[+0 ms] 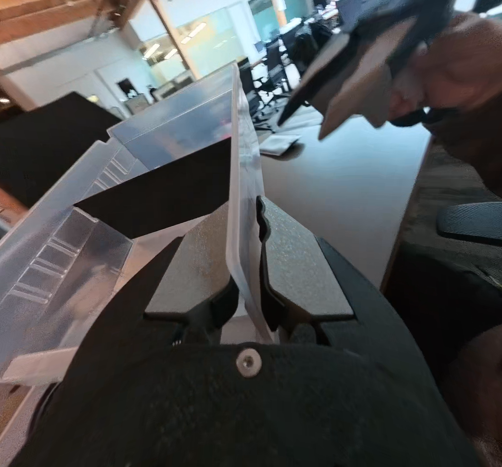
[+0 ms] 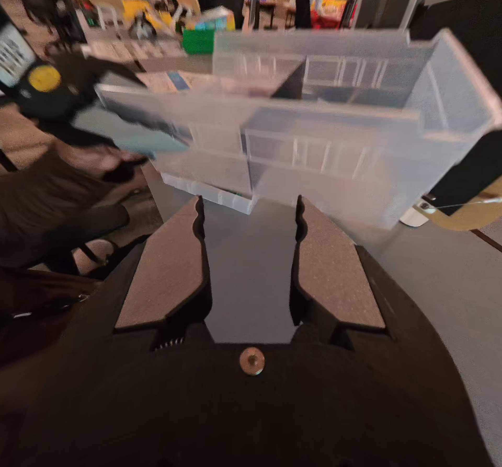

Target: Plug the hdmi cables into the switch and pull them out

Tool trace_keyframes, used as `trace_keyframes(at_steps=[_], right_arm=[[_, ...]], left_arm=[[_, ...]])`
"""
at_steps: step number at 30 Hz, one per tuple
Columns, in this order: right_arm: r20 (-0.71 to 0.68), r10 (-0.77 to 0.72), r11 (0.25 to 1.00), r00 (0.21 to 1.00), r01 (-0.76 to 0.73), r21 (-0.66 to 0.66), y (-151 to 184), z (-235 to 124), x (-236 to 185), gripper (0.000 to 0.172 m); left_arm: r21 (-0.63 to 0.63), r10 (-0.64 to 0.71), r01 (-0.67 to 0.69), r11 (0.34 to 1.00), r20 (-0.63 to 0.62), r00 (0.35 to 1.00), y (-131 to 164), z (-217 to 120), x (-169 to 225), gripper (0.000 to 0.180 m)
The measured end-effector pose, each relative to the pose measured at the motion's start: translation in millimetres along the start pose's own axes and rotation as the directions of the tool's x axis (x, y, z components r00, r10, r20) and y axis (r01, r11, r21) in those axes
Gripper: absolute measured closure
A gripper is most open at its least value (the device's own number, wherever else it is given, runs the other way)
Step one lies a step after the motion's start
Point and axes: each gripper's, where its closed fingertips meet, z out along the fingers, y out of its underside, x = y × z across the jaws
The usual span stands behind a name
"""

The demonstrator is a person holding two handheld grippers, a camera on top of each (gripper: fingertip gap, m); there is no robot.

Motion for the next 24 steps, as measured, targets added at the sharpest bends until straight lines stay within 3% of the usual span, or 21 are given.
trace_keyframes(at_steps=[5,7,11,15,19,24], right_arm=[[-0.132,0.053,0.995,0.99,-0.042,0.085,-1,-58,50,0.127],[-0.147,0.074,0.991,0.986,-0.056,0.122,-1,-71,60,0.123],[-0.071,0.104,0.985,0.992,-0.093,0.145,-1,-76,57,0.121],[-0.093,0.07,0.994,0.993,-0.062,0.088,8,-65,58,0.121],[-0.096,0.034,0.999,0.995,-0.03,0.044,13,-50,54,0.123],[-0.03,-0.008,0.997,1.0,0.005,-0.071,28,-23,34,0.12]], left_arm=[[-0.03,0.012,-0.016,0.999,-0.14,0.99,0,57,51,0.176],[-0.054,-0.003,-0.006,0.999,-0.177,0.984,8,79,68,0.176],[-0.131,-0.055,0.028,0.991,-0.209,0.976,38,115,98,0.175],[-0.206,-0.138,0.09,0.974,-0.23,0.964,72,142,117,0.174],[-0.28,-0.153,0.077,0.957,-0.26,0.953,95,146,131,0.174],[-0.269,-0.263,0.18,0.946,-0.315,0.912,73,107,120,0.142]])
